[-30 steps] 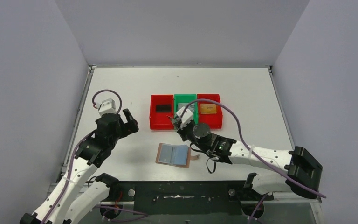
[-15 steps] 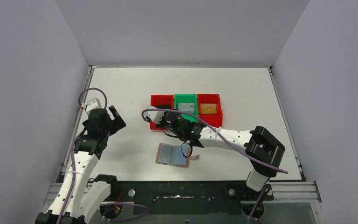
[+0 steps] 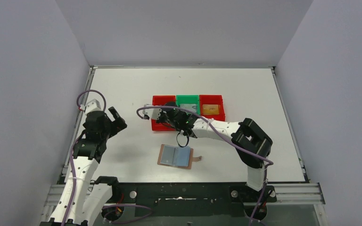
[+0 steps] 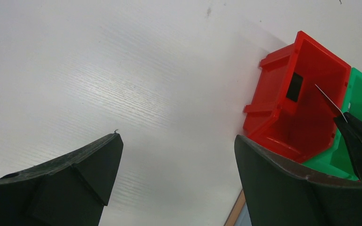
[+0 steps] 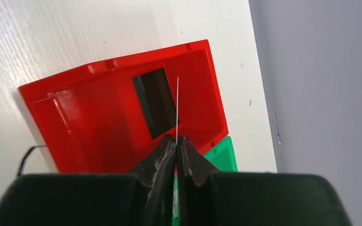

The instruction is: Take the credit cards out of the card holder

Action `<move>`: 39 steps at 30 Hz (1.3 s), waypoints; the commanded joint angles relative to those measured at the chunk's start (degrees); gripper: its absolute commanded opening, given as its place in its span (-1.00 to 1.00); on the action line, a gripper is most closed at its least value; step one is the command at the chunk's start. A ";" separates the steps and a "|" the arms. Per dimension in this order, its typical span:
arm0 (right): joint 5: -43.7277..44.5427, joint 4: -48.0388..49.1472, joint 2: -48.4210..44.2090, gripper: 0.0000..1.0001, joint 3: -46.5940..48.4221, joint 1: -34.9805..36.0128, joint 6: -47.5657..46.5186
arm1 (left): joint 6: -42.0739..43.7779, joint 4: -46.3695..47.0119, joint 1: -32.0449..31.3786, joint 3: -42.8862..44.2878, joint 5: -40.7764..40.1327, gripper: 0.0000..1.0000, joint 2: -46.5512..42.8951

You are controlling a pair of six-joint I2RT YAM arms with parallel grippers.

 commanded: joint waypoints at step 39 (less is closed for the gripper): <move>3.53 -5.06 20.23 -0.77 21.60 -3.77 -6.70 | -1.89 0.14 1.23 0.67 -11.91 0.82 -11.38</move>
